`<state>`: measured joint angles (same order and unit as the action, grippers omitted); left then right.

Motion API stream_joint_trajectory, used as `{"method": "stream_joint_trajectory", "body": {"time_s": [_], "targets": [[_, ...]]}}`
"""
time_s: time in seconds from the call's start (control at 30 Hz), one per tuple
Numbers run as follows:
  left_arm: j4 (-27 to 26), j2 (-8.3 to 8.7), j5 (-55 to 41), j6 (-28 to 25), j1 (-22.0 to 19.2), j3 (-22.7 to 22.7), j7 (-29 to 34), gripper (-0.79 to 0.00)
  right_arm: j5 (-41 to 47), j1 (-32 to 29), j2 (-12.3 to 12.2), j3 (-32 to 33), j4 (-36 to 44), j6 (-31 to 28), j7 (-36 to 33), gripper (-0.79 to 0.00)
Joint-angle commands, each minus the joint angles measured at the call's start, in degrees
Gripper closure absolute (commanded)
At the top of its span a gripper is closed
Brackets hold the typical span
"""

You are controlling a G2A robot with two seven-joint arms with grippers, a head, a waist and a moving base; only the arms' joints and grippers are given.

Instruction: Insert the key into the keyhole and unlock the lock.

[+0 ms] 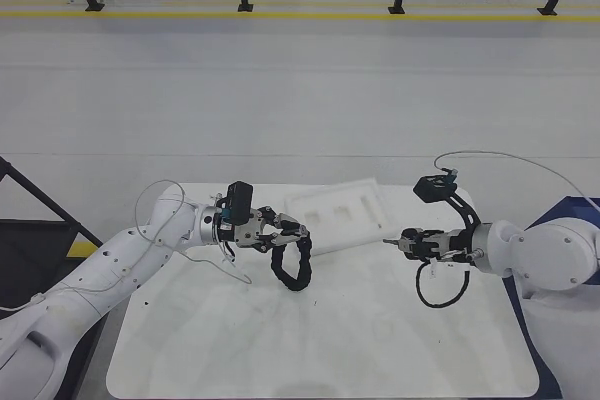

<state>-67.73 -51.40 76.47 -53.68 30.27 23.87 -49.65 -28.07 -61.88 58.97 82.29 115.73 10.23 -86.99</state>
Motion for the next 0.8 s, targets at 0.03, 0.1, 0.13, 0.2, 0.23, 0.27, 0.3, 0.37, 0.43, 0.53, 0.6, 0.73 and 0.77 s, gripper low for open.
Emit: {"method": "stream_joint_trajectory", "body": {"time_s": [0.03,0.1,0.13,0.2,0.23,0.27,0.3,0.37,0.43,0.53,0.6,0.73,0.77], "targets": [[-0.08,-0.02,-0.11,0.25,0.21,0.01,0.26,0.000,0.00,0.00,0.00,0.00,0.00,0.00,0.00,0.000],[-1.71,-0.23,-0.50,0.74,0.72,0.32,2.66,0.000,1.11,-0.60,-0.01,0.13,0.20,-0.28,1.04,0.000],[-2.56,-0.37,-0.49,0.51,0.59,0.55,3.68,0.000,1.63,-0.68,-0.13,0.71,0.96,-0.33,0.67,0.000],[-3.98,-0.77,0.56,0.55,-0.09,0.88,5.78,0.000,2.57,-0.56,-0.55,1.68,3.23,-0.42,-1.01,0.000],[-4.87,-1.07,1.42,0.50,-0.51,0.88,6.21,0.000,2.19,-0.71,-0.93,1.96,4.53,-0.38,-1.01,0.000],[-5.58,-1.44,2.14,0.28,-0.86,0.78,5.87,0.000,2.09,-1.03,-1.38,2.00,6.07,-0.19,-1.01,0.000],[-6.18,-1.88,3.39,-0.18,-1.34,0.48,5.21,0.000,2.61,-1.40,-1.90,1.88,7.54,-0.14,-1.01,0.000],[-5.97,-2.96,7.22,0.59,-2.63,-0.35,4.93,0.000,2.31,-2.11,-3.18,2.15,10.37,0.77,-1.01,0.000],[-5.42,-4.35,9.80,1.69,-3.55,-1.47,2.66,0.000,2.88,-2.88,-4.59,2.36,13.09,1.38,-1.01,0.000],[-3.07,-6.76,13.79,3.80,-5.02,-3.52,-0.62,0.000,4.09,-3.76,-6.74,3.18,16.47,2.36,-1.01,0.000],[-1.00,-8.52,16.37,5.20,-6.00,-5.04,-3.10,0.000,4.95,-4.26,-8.12,3.72,18.02,2.87,-1.01,0.000],[3.94,-12.22,19.19,7.93,-7.70,-7.49,-8.88,0.000,6.69,-4.12,-10.52,4.38,18.91,3.38,-1.01,0.000],[4.93,-13.15,18.94,8.90,-7.90,-8.09,-9.86,0.000,7.20,-3.96,-11.04,4.20,18.91,3.44,-1.01,0.000]]}}
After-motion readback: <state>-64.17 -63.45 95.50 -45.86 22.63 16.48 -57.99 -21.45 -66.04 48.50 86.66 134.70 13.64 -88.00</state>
